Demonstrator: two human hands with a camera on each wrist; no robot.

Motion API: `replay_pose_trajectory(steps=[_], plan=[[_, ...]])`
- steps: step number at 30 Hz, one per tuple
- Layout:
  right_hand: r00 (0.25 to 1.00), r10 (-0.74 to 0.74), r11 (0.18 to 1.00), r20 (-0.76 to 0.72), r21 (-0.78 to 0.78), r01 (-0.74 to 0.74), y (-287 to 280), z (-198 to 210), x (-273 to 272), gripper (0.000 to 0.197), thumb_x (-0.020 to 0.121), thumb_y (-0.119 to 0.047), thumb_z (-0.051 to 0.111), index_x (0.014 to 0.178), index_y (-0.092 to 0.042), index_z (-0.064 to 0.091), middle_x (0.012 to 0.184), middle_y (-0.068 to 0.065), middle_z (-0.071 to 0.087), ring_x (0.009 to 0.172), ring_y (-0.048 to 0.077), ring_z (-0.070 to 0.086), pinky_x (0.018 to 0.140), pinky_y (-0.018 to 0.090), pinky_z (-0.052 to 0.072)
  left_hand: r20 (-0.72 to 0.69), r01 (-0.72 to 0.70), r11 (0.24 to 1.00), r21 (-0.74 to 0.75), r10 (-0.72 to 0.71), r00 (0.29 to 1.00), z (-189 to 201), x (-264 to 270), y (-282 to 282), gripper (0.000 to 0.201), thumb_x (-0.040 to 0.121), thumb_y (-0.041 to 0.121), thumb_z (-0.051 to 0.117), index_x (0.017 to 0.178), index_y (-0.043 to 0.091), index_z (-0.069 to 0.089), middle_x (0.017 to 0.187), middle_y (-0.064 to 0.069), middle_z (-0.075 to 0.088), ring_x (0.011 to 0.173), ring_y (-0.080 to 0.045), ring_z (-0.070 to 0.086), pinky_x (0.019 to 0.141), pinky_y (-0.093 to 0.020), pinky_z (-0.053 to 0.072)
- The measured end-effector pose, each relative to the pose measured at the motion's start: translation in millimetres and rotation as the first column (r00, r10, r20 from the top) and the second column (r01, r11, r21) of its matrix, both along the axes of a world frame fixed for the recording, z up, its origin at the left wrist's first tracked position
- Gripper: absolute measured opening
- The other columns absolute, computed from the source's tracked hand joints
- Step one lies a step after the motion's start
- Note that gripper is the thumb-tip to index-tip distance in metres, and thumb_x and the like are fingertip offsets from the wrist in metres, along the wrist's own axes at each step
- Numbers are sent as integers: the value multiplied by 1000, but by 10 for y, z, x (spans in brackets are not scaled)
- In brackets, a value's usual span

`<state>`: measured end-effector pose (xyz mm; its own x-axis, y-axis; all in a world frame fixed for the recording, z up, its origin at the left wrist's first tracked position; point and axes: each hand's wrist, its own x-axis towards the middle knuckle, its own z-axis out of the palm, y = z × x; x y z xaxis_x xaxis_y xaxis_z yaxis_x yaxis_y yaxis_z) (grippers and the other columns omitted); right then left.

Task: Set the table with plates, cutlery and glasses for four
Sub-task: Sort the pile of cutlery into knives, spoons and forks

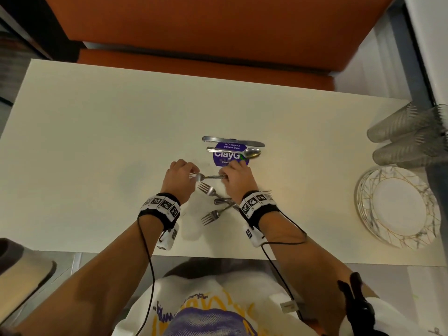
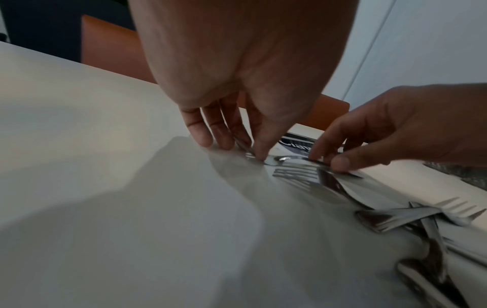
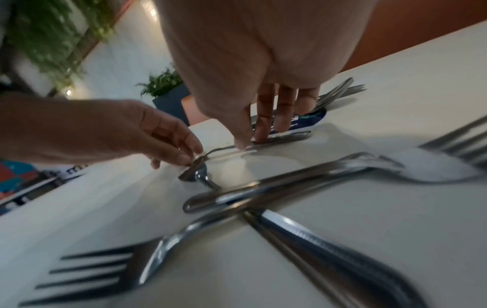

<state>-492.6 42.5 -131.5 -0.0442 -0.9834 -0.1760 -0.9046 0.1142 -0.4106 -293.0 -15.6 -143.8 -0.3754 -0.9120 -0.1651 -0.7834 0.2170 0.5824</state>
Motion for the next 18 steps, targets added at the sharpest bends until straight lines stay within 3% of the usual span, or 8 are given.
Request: replay_pose_trajectory(steps=[3,6,8,10,12,13,16,18], plan=[[998,49,996,-48,76,-45,-10,14,58,12,94,-20,66,105,-19,69,111,1,62,108,24,51,94,40,47,-88,-51,996,73,57,994,1,43,-3,17,90,6,73,106,7,72,103,-10,63,93,-29,62,84,-46,56],[999,-9,992,48,123,3,-21,25,70,6,93,-16,69,99,-16,69,106,2,64,106,21,53,94,37,49,-167,-122,990,70,132,977,61,66,-12,21,89,-1,71,109,8,70,99,-7,63,84,-22,62,84,-43,58],[981,-106,984,163,162,79,-45,69,45,5,92,-12,70,96,-14,70,100,1,67,99,18,58,90,35,53,-225,-165,984,73,177,958,149,73,-20,32,89,12,77,120,10,66,102,-4,62,84,-16,61,82,-29,55],[928,-235,964,288,189,186,-66,155,14,6,93,-11,70,99,-12,71,95,-2,67,89,14,61,81,22,52,-293,-223,969,107,245,924,238,72,-21,50,89,26,79,131,11,57,105,-1,62,87,-13,62,78,-17,47],[866,-329,942,377,199,271,-78,266,5,9,93,-13,70,102,-12,71,90,-6,65,81,7,59,71,10,43,-331,-285,942,179,330,884,331,38,-22,57,90,34,77,136,12,51,105,2,64,89,-10,64,76,-13,44],[837,-357,933,415,199,299,-84,321,10,10,94,-14,71,103,-12,71,89,-7,65,78,5,59,70,10,42,-337,-303,927,222,365,868,386,12,-21,55,92,37,75,136,14,50,103,4,66,90,-8,65,76,-13,44],[738,-407,913,538,219,344,-81,454,53,13,95,-17,70,107,-11,71,95,0,72,81,10,65,72,19,52,-337,-283,897,340,398,853,527,-102,-11,41,97,50,65,122,17,62,97,6,74,92,-7,69,86,-25,55],[719,-396,917,572,208,340,-53,500,100,17,94,-18,71,110,-11,72,101,-1,74,92,10,68,81,18,51,-368,-228,883,411,390,844,580,-197,5,36,98,54,61,107,21,70,93,7,78,90,-9,73,90,-36,59]])
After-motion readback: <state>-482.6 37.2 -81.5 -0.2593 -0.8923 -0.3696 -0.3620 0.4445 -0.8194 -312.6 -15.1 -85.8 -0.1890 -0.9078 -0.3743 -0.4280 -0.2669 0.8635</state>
